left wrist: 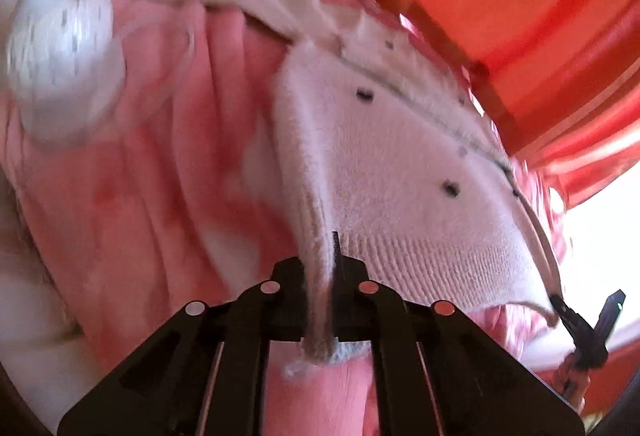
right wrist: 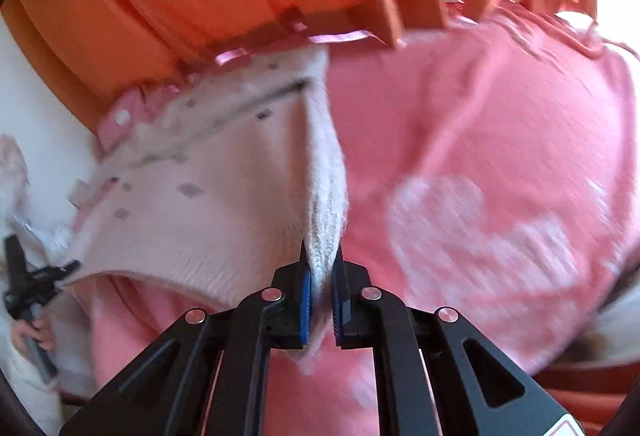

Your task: Fold small clothes

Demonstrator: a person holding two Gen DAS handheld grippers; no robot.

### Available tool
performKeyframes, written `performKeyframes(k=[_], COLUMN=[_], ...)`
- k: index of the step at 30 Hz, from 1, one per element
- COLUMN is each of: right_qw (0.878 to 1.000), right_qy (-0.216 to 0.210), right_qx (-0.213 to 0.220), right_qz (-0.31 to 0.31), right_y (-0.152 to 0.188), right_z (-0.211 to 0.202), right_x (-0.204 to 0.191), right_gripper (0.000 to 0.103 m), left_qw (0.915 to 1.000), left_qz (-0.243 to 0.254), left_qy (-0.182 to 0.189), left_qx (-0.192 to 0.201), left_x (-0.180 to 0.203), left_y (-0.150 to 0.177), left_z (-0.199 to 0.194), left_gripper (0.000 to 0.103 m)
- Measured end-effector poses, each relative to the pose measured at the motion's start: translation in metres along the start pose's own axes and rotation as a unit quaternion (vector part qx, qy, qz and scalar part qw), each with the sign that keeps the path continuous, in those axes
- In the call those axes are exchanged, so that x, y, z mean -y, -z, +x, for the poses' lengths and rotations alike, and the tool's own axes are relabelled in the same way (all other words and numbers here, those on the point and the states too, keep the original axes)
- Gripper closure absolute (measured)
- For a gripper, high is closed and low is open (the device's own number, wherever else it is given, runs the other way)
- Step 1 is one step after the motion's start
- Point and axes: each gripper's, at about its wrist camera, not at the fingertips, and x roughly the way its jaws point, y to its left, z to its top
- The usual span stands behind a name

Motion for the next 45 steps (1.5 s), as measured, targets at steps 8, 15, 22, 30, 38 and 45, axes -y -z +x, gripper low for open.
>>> performKeyframes(k=[8, 15, 22, 30, 38, 45], right_qw=[0.997, 0.995, 0.997, 0.998, 0.995, 0.997], right_qy=[0.041, 0.042, 0.026, 0.053, -0.021, 0.054], right_qx=[-0.024, 0.087, 0.064, 0.013, 0.095, 0.046], right_qz=[0.057, -0.010, -0.029, -0.013, 0.017, 0.043], right_y=[0.039, -0.068, -0.175, -0.256, -0.265, -0.251], right_z=[0.017, 0.005, 0.098, 0.221, 0.195, 0.234], right_x=[0.026, -0.024, -0.057, -0.067, -0.061, -0.023], right_gripper=[0.086, 0.055, 0.055, 0.036, 0.099, 0.098], left_qw=[0.9998, 0.9937, 0.9987, 0.9991, 0.9895, 0.9943], left_qz=[0.004, 0.043, 0.007, 0.004, 0.094, 0.074], left_qy=[0.016, 0.002, 0.014, -0.037, 0.001, -0.053], left_qx=[-0.007, 0.103, 0.048, 0.023, 0.110, 0.056], left_x=[-0.001, 0.040, 0.060, 0.058, 0.093, 0.082], left_y=[0.045, -0.028, -0.125, -0.169, -0.186, -0.195], left_z=[0.003, -0.023, 0.094, 0.190, 0.153, 0.217], left_gripper=[0.090, 0.053, 0.039, 0.055, 0.096, 0.095])
